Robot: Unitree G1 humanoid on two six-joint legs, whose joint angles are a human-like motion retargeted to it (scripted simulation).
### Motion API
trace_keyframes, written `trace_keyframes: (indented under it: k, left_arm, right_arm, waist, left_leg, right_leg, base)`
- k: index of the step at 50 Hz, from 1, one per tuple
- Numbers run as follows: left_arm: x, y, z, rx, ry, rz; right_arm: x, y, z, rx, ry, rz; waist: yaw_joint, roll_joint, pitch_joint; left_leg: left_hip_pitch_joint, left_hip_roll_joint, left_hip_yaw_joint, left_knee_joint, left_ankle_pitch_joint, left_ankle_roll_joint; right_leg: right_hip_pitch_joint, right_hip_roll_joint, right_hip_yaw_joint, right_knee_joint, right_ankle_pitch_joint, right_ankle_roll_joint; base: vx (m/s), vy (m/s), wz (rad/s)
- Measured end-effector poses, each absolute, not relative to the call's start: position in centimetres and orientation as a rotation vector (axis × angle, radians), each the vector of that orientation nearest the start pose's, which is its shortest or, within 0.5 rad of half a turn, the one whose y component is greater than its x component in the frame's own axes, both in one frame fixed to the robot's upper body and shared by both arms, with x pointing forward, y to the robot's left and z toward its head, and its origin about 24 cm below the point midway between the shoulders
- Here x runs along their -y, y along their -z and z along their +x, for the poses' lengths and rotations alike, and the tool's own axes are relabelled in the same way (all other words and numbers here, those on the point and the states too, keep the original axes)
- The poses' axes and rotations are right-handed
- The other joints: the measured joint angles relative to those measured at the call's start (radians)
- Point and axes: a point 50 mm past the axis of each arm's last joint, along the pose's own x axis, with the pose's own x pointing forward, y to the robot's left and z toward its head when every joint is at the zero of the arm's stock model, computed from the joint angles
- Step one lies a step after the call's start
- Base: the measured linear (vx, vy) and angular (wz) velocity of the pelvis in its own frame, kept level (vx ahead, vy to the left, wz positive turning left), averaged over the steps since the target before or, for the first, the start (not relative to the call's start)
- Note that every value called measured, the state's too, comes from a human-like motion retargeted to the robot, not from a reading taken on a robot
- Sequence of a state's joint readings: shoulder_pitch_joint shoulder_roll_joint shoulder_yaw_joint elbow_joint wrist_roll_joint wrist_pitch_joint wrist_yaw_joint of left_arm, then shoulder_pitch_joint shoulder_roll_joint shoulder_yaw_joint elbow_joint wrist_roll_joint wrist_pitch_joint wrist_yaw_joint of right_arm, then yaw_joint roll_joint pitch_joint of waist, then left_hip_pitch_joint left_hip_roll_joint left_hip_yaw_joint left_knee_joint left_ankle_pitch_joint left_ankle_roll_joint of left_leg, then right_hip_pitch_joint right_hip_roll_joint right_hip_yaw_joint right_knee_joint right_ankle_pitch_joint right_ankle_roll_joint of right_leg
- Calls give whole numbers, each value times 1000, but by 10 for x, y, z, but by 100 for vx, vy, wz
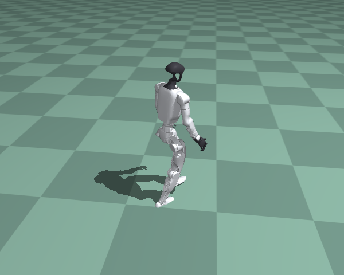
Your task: Walk
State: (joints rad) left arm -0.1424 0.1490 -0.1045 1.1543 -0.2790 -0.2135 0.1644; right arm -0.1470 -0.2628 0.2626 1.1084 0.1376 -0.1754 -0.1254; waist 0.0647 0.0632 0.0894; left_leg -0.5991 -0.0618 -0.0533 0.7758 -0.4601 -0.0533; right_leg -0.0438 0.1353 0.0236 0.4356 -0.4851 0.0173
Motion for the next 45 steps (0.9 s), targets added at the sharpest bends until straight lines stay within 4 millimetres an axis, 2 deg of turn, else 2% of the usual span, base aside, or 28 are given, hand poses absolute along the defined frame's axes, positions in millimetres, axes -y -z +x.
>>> trace_keyframes:
  k: [3, 7, 9, 12, 15, 17, 19, 22, 25, 29, 34, 37, 40, 45]
  left_arm:
    - [-199, 138, 165, -845, -273, 36]
    - [-198, 152, 134, -952, -309, 20]
    - [-202, 158, 117, -1013, -341, 12]
    - [-211, 165, 90, -1103, -384, 11]
    - [-227, 166, 74, -1153, -405, 24]
    - [-234, 165, 69, -1161, -403, 44]
    - [-240, 163, 70, -1157, -397, 69]
    - [-248, 160, 75, -1139, -395, 104]
    - [-253, 156, 84, -1108, -402, 130]
    - [-258, 151, 96, -1055, -412, 160]
    - [-261, 145, 109, -996, -405, 188]
    - [-256, 147, 105, -999, -401, 167]
    - [-250, 151, 98, -1018, -393, 127]
    - [-238, 155, 97, -1037, -318, 62]
  right_arm:
    - [213, 116, 197, -731, 36, -331]
    - [205, 117, 195, -715, 27, -317]
    - [202, 121, 188, -738, 28, -304]
    - [199, 133, 169, -813, 20, -278]
    - [195, 143, 152, -894, -3, -228]
    - [197, 147, 143, -936, 5, -206]
    - [201, 151, 134, -971, 29, -187]
    - [210, 154, 121, -1014, 84, -168]
    - [220, 157, 107, -1056, 140, -162]
    - [231, 161, 87, -1125, 219, -157]
    - [237, 166, 63, -1219, 293, -139]
    - [234, 169, 46, -1274, 308, -125]
    - [230, 171, 36, -1309, 295, -119]
    - [222, 171, 47, -1287, 185, -133]
  waist:
    - [-2, -21, -23]
    - [0, -51, -66]
    - [6, -83, -84]
    - [4, -154, -97]
    - [-9, -248, -81]
    - [-20, -267, -78]
    - [-27, -271, -69]
    - [-38, -257, -50]
    - [-53, -229, -34]
    - [-67, -175, -26]
    - [-61, -110, -67]
    - [-56, -104, -96]
    - [-52, -83, -125]
    - [-46, 13, -122]
  left_leg:
    - [-15, -33, -11, -219, 35, 2]
    - [-51, -65, 2, -184, 51, 36]
    - [-48, -90, 18, -125, 69, 63]
    - [-13, -159, 37, -56, 63, 117]
    - [80, -254, 45, -83, 38, 177]
    - [127, -278, 28, -92, 8, 201]
    - [189, -290, 3, -118, -20, 214]
    - [306, -292, -43, -185, -54, 219]
    - [425, -279, -90, -255, -87, 213]
    - [549, -231, -142, -339, -133, 207]
    - [608, -166, -151, -379, -187, 188]
    - [612, -162, -121, -293, -222, 170]
    - [600, -124, -93, -153, -202, 133]
    - [455, 43, -34, 307, -37, 40]
  right_leg:
    - [35, -14, -3, 8, -33, 2]
    - [42, -29, 3, 127, -74, 12]
    - [44, -56, 4, 213, -59, 33]
    - [23, -101, 29, 401, 47, 111]
    - [-54, -171, 54, 666, 226, 210]
    - [-136, -196, 43, 814, 286, 224]
    - [-224, -229, 22, 921, 259, 199]
    - [-352, -272, -5, 975, 155, 140]
    - [-467, -283, -17, 896, 80, 108]
    - [-573, -243, -15, 606, 82, 125]
    - [-620, -148, 45, 170, 146, 167]
    - [-643, -125, 76, 198, 160, 163]
    - [-630, -90, 70, 283, 176, 133]
    - [-503, 14, -10, 262, 141, 44]
  base:
    - [62, 7, 38]
    - [66, 7, 26]
    - [70, 6, 14]
    - [69, 5, 38]
    - [66, 3, 48]
    - [66, 2, 42]
    - [66, 2, 31]
    - [66, 2, 25]
    - [67, -1, 25]
    - [66, -5, 22]
    - [62, -10, 7]
    - [58, -13, 16]
    - [59, -14, 26]
    - [53, -14, 32]
